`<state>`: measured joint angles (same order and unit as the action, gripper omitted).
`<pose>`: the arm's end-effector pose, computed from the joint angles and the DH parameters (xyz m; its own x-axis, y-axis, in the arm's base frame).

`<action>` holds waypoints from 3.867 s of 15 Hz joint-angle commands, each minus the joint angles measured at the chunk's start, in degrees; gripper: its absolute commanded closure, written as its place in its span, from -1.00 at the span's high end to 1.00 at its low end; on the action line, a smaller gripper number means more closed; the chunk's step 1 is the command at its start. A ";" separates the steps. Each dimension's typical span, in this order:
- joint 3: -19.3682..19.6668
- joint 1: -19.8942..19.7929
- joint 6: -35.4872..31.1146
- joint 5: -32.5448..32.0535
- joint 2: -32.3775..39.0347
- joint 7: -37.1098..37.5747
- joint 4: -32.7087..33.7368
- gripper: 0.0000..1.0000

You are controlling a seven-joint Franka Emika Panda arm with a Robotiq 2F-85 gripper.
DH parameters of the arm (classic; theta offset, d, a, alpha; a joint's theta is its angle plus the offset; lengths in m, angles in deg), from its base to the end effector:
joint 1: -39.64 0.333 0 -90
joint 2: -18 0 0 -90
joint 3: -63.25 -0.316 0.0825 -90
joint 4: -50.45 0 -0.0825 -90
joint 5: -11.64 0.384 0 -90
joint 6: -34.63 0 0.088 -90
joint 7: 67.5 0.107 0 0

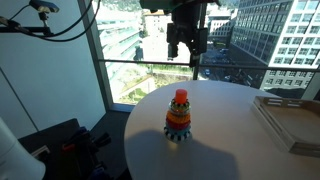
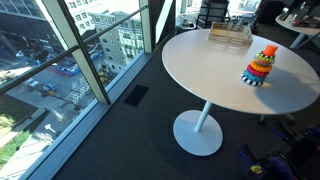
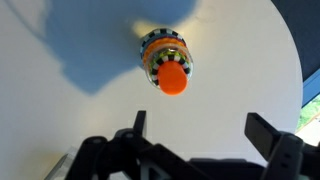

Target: Remove the striped ring from the orange rod and put it on the table

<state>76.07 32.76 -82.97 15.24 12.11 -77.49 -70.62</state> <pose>0.4947 -0.1760 0.4627 0.9790 -0.1971 0.0514 -0.1932 -0.9785 -0.0716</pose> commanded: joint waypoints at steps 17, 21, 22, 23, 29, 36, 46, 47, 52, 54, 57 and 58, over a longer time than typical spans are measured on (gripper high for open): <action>-1.55 -1.72 -5.01 -9.57 0.82 8.40 -9.42 1.00; -1.56 -1.82 -6.70 -9.78 2.35 9.91 -9.19 1.00; -1.56 -1.81 -7.26 -9.64 2.87 10.24 -9.14 1.00; -1.56 -1.79 -7.93 -9.48 3.42 10.45 -9.08 1.00; -1.96 -1.41 -11.25 -8.53 5.72 10.55 -9.17 1.00; -2.82 -1.37 -13.06 -5.86 7.52 9.29 -8.95 1.00; -3.05 -1.49 -14.60 -1.63 9.75 8.09 -8.42 1.00; -3.06 -1.51 -14.67 -1.48 10.00 8.13 -8.32 1.00; -3.09 -1.46 -16.05 -1.93 10.59 8.82 -8.35 1.00; -3.10 -1.40 -17.87 -2.27 10.54 9.22 -8.74 1.00; -3.12 -1.39 -19.50 -2.27 10.71 9.32 -8.78 1.00; -3.13 -1.38 -19.75 -2.25 10.83 9.31 -8.75 1.00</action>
<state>73.48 31.92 -101.56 12.59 22.52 -68.05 -79.88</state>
